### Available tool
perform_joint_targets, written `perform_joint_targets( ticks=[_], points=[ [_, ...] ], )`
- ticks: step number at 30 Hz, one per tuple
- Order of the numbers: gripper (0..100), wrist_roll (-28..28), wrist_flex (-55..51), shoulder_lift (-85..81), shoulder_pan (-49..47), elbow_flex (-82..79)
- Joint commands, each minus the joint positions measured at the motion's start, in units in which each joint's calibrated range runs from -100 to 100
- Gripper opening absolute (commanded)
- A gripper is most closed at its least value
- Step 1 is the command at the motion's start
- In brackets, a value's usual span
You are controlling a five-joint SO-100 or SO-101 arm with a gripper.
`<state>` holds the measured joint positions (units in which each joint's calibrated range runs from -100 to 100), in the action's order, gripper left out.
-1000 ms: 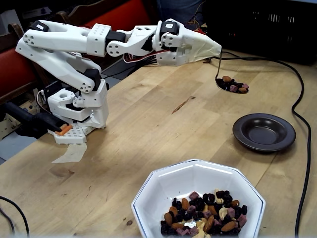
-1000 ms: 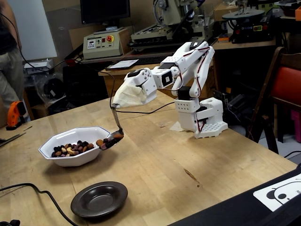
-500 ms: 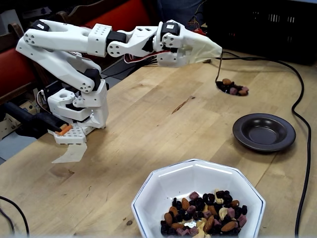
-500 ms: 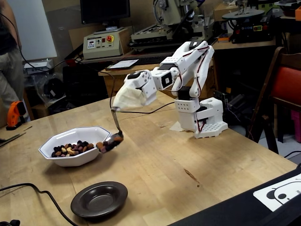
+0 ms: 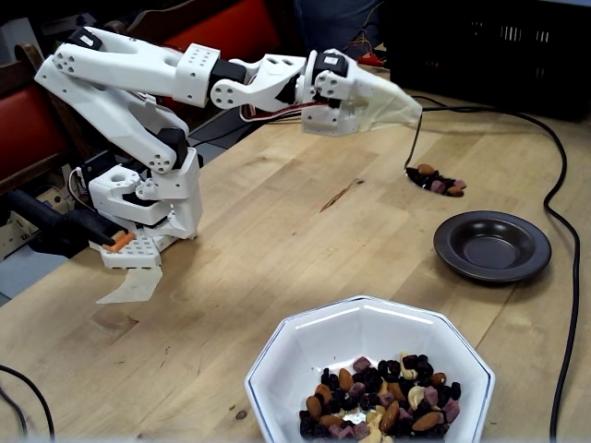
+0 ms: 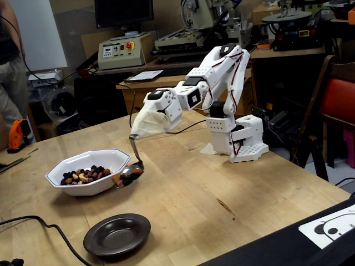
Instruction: Use spoon to transfer food from the white bowl to brown plate
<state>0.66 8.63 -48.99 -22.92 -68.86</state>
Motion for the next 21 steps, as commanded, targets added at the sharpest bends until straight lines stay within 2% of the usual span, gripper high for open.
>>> perform_joint_targets(
  ticks=[1,21],
  points=[
    [2,-0.1,0.9,2.8,-0.4,8.1],
    [2,-0.4,0.9,15.7,-2.7,16.1]
  ],
)
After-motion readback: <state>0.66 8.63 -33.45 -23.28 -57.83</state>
